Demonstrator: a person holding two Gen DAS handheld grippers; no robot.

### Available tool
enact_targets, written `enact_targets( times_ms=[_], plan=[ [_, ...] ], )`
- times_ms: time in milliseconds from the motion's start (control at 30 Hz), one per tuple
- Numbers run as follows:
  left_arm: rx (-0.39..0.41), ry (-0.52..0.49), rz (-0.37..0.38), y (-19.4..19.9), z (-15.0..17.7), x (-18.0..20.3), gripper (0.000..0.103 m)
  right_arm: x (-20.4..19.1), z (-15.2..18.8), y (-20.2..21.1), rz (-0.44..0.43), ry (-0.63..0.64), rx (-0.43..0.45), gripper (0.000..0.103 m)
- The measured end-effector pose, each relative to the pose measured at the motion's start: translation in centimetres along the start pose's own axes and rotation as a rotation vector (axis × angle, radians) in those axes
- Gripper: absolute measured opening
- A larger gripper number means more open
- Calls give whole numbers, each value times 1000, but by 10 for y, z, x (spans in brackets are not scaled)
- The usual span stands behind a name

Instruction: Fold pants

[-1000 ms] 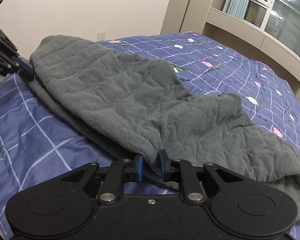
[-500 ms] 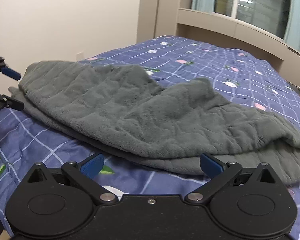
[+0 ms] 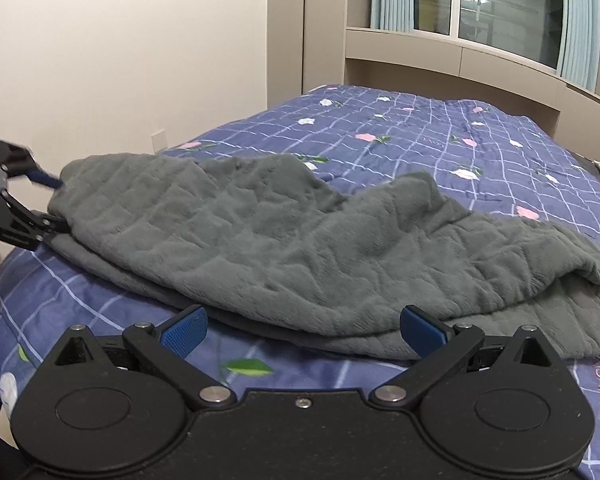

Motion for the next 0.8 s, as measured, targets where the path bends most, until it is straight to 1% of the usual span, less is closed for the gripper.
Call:
enact_targets(
  times_ms=[33, 67, 167, 267, 400, 533, 700, 800],
  plan=[
    [0, 7, 11, 0, 1, 2, 17, -2, -2, 0, -2, 0, 2, 102],
    [4, 18, 16, 0, 0, 2, 12, -4, -3, 1, -3, 2, 4, 102],
    [8, 63, 29, 4, -1, -2, 6, -6, -6, 2, -10, 6, 10, 102],
    [15, 141, 68, 14, -2, -12, 4, -7, -6, 1, -11, 8, 7, 102],
    [23, 184, 109, 34, -6, -21, 3, -5, -4, 1, -15, -5, 5, 102],
    [14, 161, 128, 48, -3, -19, 3, -5, -2, 1, -19, -12, 6, 102],
    [-40, 123, 144, 35, 11, -1, 3, -5, 1, -1, -23, -19, 0, 102],
    [-34, 80, 119, 26, 14, 9, 5, -5, 3, -2, -25, -25, -5, 102]
  ],
)
Point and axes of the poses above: each gripper's, at about its wrist camera, not at the fingertips, and y roughly against the way its jaws point, x to its right, z to its underside, the point moved 4 cm from there along -y, roughly the way its jaws point, and after that the axes turned 6 degrees about y, right-handed, at the moved point
